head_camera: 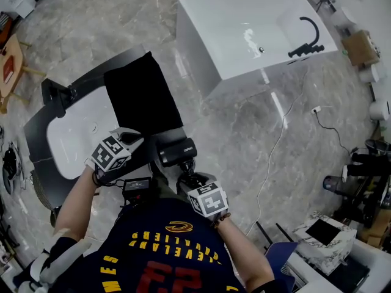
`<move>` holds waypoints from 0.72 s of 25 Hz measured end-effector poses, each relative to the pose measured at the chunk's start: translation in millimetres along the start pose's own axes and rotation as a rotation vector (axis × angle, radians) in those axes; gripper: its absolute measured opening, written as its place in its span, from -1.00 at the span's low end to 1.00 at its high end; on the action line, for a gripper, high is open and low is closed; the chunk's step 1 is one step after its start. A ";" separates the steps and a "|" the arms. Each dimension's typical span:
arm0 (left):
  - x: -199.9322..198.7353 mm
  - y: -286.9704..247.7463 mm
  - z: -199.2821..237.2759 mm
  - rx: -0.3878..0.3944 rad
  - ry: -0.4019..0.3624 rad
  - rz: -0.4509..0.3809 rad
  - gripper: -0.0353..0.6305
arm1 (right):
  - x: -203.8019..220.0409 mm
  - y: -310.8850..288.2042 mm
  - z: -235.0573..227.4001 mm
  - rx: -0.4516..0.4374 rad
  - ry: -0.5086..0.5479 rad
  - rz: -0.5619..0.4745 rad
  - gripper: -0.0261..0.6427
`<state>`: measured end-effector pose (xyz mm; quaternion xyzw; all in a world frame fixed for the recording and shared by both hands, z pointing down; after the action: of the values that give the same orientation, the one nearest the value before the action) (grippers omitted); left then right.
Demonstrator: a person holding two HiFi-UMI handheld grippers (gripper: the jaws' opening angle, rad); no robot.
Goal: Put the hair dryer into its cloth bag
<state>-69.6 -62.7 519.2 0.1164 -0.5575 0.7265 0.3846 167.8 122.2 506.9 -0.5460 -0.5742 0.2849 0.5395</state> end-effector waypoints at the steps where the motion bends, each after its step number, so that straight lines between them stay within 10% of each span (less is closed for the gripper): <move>1: -2.1 4.6 0.9 0.004 0.012 -0.027 -0.81 | -0.9 -1.2 1.5 -0.003 0.009 0.008 -0.22; 10: -12.1 31.6 11.2 0.042 0.097 -0.215 -0.81 | -17.4 -21.2 19.0 -0.044 0.103 0.058 -0.22; 18: 22.5 -26.1 -2.9 -0.027 -0.197 0.256 -0.81 | -16.2 -22.7 20.1 -0.029 0.090 0.076 -0.22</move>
<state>-66.2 -48.3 550.5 0.1101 -0.6124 0.7471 0.2340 138.9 106.8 517.6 -0.5875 -0.5322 0.2719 0.5456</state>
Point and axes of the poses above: the fingertips, and each gripper's own axes: y backward along the fingers, z to its left, x out of its underside, the point moved 10 cm from there along y, backward along the fingers, and after that the axes turned 8 degrees about x, right-handed, at the moved point
